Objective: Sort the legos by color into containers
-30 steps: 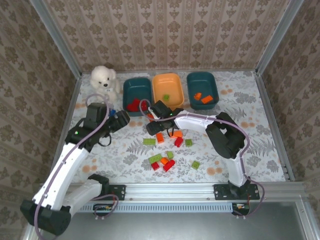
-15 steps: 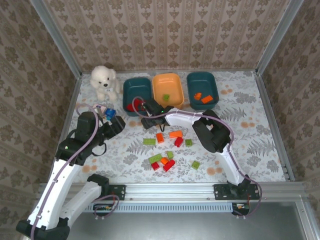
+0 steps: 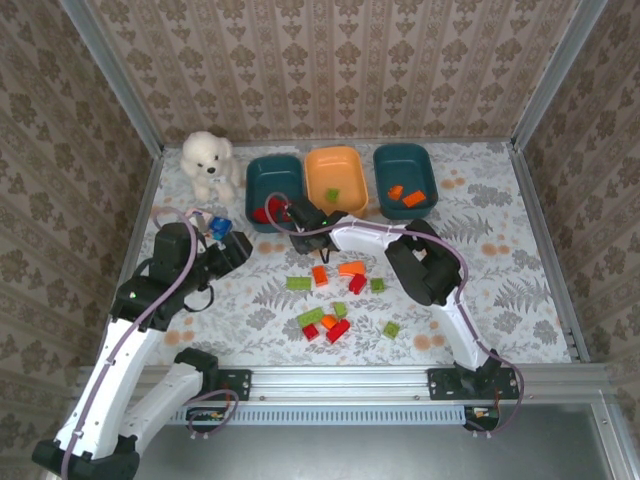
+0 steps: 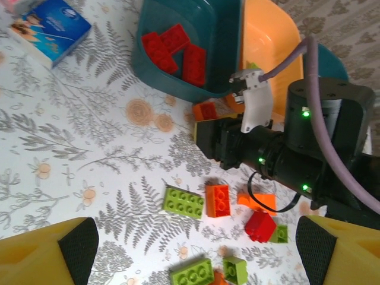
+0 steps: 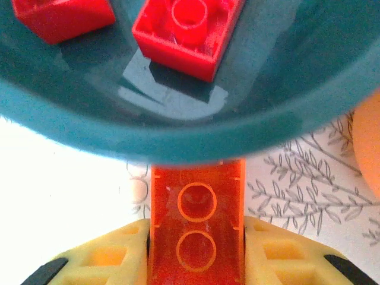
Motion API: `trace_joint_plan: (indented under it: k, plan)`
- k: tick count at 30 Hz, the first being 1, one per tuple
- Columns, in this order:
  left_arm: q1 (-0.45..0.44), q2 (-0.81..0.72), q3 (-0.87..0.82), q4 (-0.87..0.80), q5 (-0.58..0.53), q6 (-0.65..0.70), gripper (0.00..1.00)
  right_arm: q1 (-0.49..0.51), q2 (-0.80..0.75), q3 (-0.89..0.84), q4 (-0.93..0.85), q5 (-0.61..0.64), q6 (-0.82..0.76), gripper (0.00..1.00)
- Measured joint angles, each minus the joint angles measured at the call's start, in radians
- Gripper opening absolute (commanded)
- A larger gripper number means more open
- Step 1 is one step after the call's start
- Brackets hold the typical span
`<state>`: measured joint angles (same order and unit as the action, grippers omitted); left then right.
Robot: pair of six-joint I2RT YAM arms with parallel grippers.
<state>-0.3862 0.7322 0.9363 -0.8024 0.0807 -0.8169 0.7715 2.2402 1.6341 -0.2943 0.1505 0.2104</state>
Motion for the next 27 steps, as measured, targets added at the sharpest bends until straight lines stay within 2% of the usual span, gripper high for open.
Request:
trace_joint_plan:
  k: [3, 8, 14, 17, 20, 24, 27]
  plan:
    - [-0.006, 0.019, 0.0, 0.03, 0.047, 0.006, 0.9, 0.006, -0.054, -0.071, 0.0, -0.004, 0.009, 0.31]
    - [-0.043, 0.064, -0.001, 0.089, 0.123, 0.024, 0.9, 0.022, -0.226, -0.241, -0.005, -0.014, 0.05, 0.3]
    - [-0.161, 0.224, 0.005, 0.219, 0.194, 0.031, 0.9, 0.008, -0.504, -0.354, -0.06, -0.031, 0.09, 0.31]
    - [-0.203, 0.334, 0.04, 0.272, 0.209, 0.032, 0.9, -0.071, -0.613, -0.356, -0.081, -0.051, 0.105, 0.31]
    - [-0.223, 0.428, 0.098, 0.325, 0.216, 0.032, 0.9, -0.212, -0.658, -0.341, -0.105, -0.07, 0.108, 0.31]
    - [-0.239, 0.532, 0.187, 0.384, 0.23, 0.037, 0.89, -0.393, -0.587, -0.25, -0.175, -0.1, 0.108, 0.3]
    - [-0.255, 0.584, 0.237, 0.407, 0.237, 0.047, 0.89, -0.491, -0.487, -0.158, -0.215, -0.154, 0.108, 0.31]
